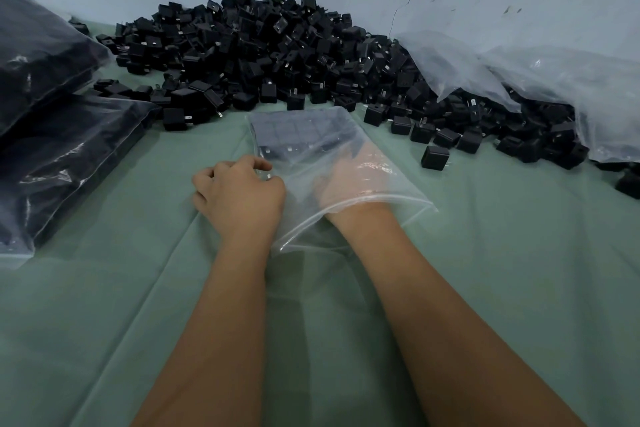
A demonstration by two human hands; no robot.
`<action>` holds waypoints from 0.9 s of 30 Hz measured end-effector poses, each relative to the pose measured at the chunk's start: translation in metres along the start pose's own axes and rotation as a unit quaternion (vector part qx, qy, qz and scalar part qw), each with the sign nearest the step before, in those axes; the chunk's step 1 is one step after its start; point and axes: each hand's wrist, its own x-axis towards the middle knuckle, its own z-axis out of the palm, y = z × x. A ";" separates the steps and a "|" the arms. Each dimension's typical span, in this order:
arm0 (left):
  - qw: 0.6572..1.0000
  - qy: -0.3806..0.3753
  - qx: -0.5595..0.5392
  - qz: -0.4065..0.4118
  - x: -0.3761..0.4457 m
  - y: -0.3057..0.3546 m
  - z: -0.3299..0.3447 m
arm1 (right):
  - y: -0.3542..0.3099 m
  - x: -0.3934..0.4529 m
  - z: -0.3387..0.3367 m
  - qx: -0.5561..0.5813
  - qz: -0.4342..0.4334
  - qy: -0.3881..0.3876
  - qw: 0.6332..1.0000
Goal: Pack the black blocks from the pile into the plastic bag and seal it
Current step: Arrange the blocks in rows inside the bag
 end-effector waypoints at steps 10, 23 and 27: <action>1.000 0.000 0.001 0.002 0.000 0.000 0.001 | 0.006 -0.005 -0.004 0.001 0.001 0.048 0.999; 1.000 -0.001 0.003 0.010 0.000 0.001 0.001 | 0.011 -0.001 0.002 0.022 0.005 0.093 0.995; 1.000 -0.001 0.004 0.010 -0.001 0.000 0.000 | 0.009 0.006 0.005 -0.026 0.005 0.010 1.000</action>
